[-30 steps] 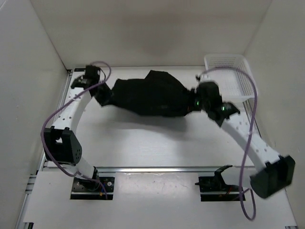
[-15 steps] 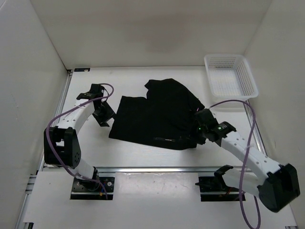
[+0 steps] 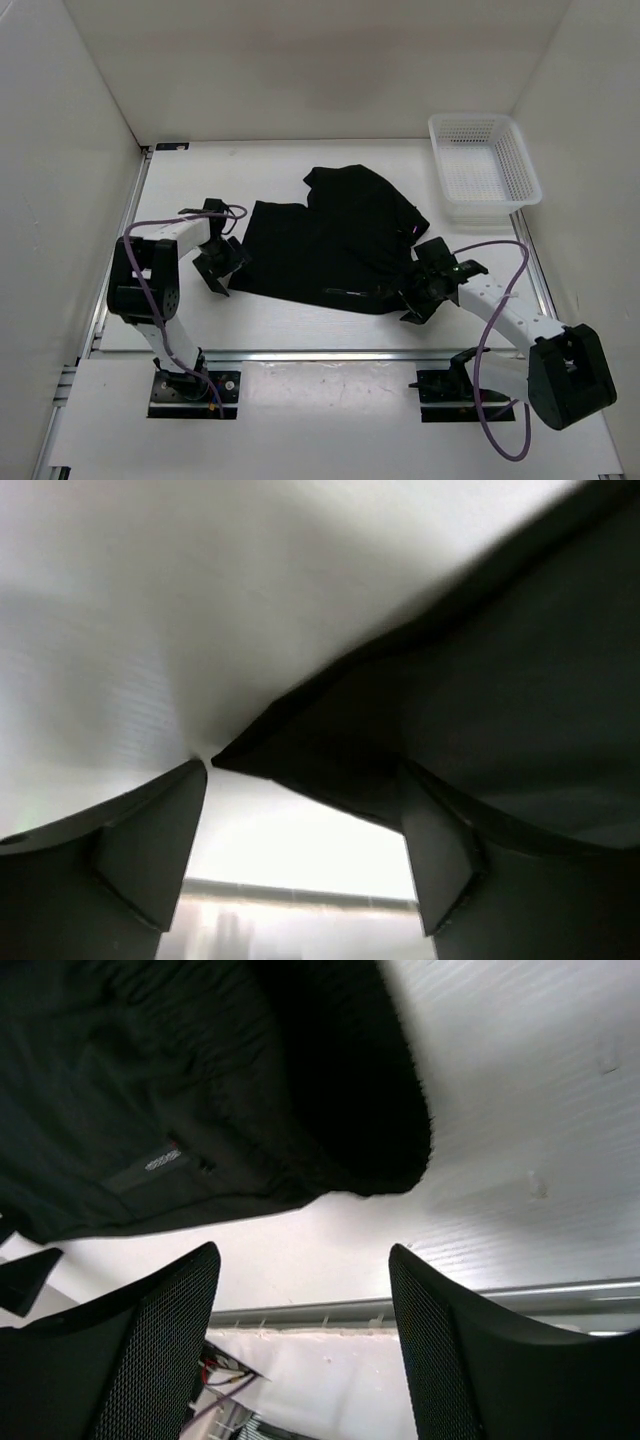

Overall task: Fold and stack the shorts
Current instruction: Flatten the shorts out

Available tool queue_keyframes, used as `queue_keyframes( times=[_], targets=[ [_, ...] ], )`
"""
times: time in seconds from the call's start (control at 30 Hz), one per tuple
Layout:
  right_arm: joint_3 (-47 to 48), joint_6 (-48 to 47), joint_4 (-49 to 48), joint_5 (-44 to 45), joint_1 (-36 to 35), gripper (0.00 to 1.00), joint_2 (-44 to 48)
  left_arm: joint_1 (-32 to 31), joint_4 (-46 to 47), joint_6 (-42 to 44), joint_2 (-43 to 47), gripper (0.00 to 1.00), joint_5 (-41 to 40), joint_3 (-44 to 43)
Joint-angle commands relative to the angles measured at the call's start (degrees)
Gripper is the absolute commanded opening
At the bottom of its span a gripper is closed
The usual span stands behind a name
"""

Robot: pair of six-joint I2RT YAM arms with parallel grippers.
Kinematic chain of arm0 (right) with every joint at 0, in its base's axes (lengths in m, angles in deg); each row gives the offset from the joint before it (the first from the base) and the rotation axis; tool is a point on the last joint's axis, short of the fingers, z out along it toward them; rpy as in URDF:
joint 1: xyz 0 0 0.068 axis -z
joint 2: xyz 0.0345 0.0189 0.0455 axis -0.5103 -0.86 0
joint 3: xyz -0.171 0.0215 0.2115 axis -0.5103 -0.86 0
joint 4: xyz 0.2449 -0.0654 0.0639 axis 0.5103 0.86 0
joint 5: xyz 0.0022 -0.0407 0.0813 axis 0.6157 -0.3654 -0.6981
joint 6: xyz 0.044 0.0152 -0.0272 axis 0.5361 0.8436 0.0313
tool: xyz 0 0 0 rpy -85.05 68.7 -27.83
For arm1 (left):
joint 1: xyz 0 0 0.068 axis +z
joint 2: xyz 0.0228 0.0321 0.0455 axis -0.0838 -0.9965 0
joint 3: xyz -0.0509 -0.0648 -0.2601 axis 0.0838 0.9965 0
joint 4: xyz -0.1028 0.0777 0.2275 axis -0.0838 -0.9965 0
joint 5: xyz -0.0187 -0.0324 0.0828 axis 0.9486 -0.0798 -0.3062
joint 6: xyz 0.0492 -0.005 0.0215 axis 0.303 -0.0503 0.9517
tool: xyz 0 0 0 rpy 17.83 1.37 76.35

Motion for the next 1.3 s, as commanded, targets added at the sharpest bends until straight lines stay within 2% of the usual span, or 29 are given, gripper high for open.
queue_keyframes(
  times=[0.0, 0.1, 0.13, 0.17, 0.2, 0.3, 0.33, 0.37, 0.47, 0.53, 0.57, 0.6, 0.67, 0.77, 0.8, 0.87, 0.9, 1.0, 1.07, 1.1, 1.13, 1.17, 1.2, 1.23, 1.27],
  targets=[
    [-1.28, 2.18, -3.86, 0.91, 0.49, 0.72, -1.75, 0.11, 3.64, -0.04, -3.31, 0.86, 0.90, -0.45],
    [-0.75, 1.39, -5.35, 3.90, 0.49, 0.65, -4.39, -0.42, 4.17, -0.04, -5.08, 0.72, 0.90, -1.77],
    [-0.75, 1.39, -6.23, 4.96, 0.49, 0.59, -5.01, -0.42, 4.17, -0.04, -5.60, 0.67, 0.29, -3.16],
    [-0.75, 0.87, -6.85, 4.97, 0.49, 0.56, -6.32, -0.42, 4.17, -0.04, -5.60, 0.62, 0.28, -3.17],
    [-0.75, 0.86, -7.38, 5.75, 0.49, 0.53, -7.12, -0.42, 4.17, -0.04, -6.12, 0.52, 0.28, -3.96],
    [0.66, 0.16, -7.91, 8.29, 0.49, 0.43, -9.67, -0.42, 4.17, -0.04, -6.83, 0.32, 0.28, -5.01],
    [1.61, -0.54, -7.91, 9.00, 0.49, 0.41, -10.28, -0.42, 4.17, -0.04, -6.83, 0.15, 0.28, -5.02],
    [2.75, -0.55, -7.91, 9.62, 0.49, 0.37, -11.59, -0.42, 4.17, -0.04, -7.53, 0.10, 0.28, -5.63],
    [3.91, -2.74, -7.04, 10.77, 0.49, 0.35, -13.27, -0.42, 4.17, -0.04, -8.15, 0.10, 0.81, -6.25],
    [4.52, -2.74, -7.03, 10.77, 0.49, 0.48, -13.28, -0.42, 4.17, -0.04, -8.15, 0.10, 0.81, -6.25],
    [3.83, -2.74, -7.03, 10.77, 0.49, 0.68, -12.67, -0.42, 4.17, 0.48, -8.15, 0.10, 0.81, -6.25],
    [3.04, -2.13, -7.99, 10.77, 0.49, 0.73, -12.66, -0.42, 4.17, 0.49, -7.63, 0.10, 0.81, -6.25],
    [3.03, -2.13, -10.28, 10.77, 0.49, 0.75, -13.27, -0.42, 4.17, 0.49, -7.62, 0.10, 0.81, -6.25],
    [3.81, -2.13, -10.81, 11.38, 0.49, 0.57, -16.70, -0.42, 4.17, 0.49, -7.62, 0.10, 0.81, -6.25],
    [4.34, -2.13, -10.81, 11.90, 0.49, 0.37, -17.49, -0.42, 4.17, 0.49, -7.62, 0.10, 1.33, -6.25],
    [5.75, -3.44, -10.81, 13.22, 0.49, 0.16, -18.64, -0.42, 3.65, 0.49, -7.62, 0.10, 1.33, -6.78],
    [6.54, -4.14, -10.81, 14.10, 1.10, 0.00, -19.42, -0.42, 3.64, 0.49, -7.62, 0.10, 1.33, -7.65],
    [12.41, -8.44, -10.12, 16.21, 1.64, 0.00, -21.26, -0.42, 1.37, 1.63, -7.62, 0.10, 0.73, -12.38],
    [21.54, -13.52, -8.36, 16.74, 3.47, 0.00, -23.20, 1.59, -1.09, 2.33, -8.94, 0.10, 0.19, -17.56],
    [25.58, -15.47, -7.57, 16.74, 4.18, 0.00, -25.99, 2.30, -4.41, 2.94, -9.73, 0.10, -0.42, -24.63],
    [34.84, -17.23, -6.34, 17.27, 5.49, 0.00, -27.67, 2.91, -6.18, 3.47, -11.39, 0.10, -1.03, -28.88],
    [39.89, -21.07, -4.76, 17.27, 6.02, 0.00, -29.43, 3.79, -8.11, 3.48, -12.45, 0.10, -1.73, -33.62],
    [45.25, -22.59, -3.44, 17.27, 7.16, 0.00, -33.10, 3.80, -10.48, 4.00, -13.50, 0.10, -2.52, -44.37],
    [50.70, -24.09, -2.56, 16.58, 7.17, 0.00, -35.05, 4.41, -14.68, 4.00, -15.69, 0.10, -3.32, -50.05],
    [61.98, -26.62, -1.59, 15.96, 8.13, 0.00, -38.90, 5.11, -16.55, 4.00, -16.93, 0.10, -3.85, -55.76]
  ],
)
